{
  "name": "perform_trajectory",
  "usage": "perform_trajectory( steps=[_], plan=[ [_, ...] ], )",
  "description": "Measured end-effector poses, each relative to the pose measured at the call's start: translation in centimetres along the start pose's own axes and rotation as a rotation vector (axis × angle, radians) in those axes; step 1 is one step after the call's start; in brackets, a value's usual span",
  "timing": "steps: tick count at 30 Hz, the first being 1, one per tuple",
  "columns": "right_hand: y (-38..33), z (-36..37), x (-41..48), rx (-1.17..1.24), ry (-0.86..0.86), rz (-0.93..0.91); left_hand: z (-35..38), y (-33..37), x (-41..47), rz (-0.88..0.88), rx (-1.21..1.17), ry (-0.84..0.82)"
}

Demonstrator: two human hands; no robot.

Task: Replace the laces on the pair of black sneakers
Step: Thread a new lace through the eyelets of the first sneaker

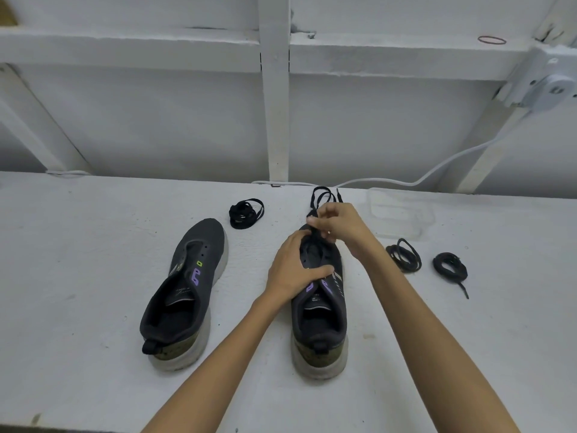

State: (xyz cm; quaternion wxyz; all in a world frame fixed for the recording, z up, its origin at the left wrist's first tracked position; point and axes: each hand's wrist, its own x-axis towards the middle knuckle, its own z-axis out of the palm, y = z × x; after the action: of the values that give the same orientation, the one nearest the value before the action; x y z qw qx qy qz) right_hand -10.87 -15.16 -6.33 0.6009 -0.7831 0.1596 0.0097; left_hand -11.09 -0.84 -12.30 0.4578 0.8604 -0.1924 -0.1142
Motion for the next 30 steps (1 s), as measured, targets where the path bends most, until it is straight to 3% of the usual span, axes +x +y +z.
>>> perform_trajectory(
  steps=[8, 14, 23, 30],
  plan=[
    [-3.5, -0.9, -1.0, 0.27, 0.058, -0.156, -0.1, -0.1, -0.1, 0.0, 0.018, -0.014],
    [-3.0, -0.7, -1.4, 0.338, 0.048, -0.128, -0.1, 0.0, -0.2, 0.005, 0.017, 0.006],
    [-2.7, -1.3, -1.5, 0.27, 0.053, -0.129, -0.9, 2.3, -0.4, 0.095, -0.384, 0.064],
    [-2.9, -1.9, -2.3, 0.319, 0.08, -0.085, -2.8, 5.4, 1.3, 0.022, -0.685, 0.211]
  ],
)
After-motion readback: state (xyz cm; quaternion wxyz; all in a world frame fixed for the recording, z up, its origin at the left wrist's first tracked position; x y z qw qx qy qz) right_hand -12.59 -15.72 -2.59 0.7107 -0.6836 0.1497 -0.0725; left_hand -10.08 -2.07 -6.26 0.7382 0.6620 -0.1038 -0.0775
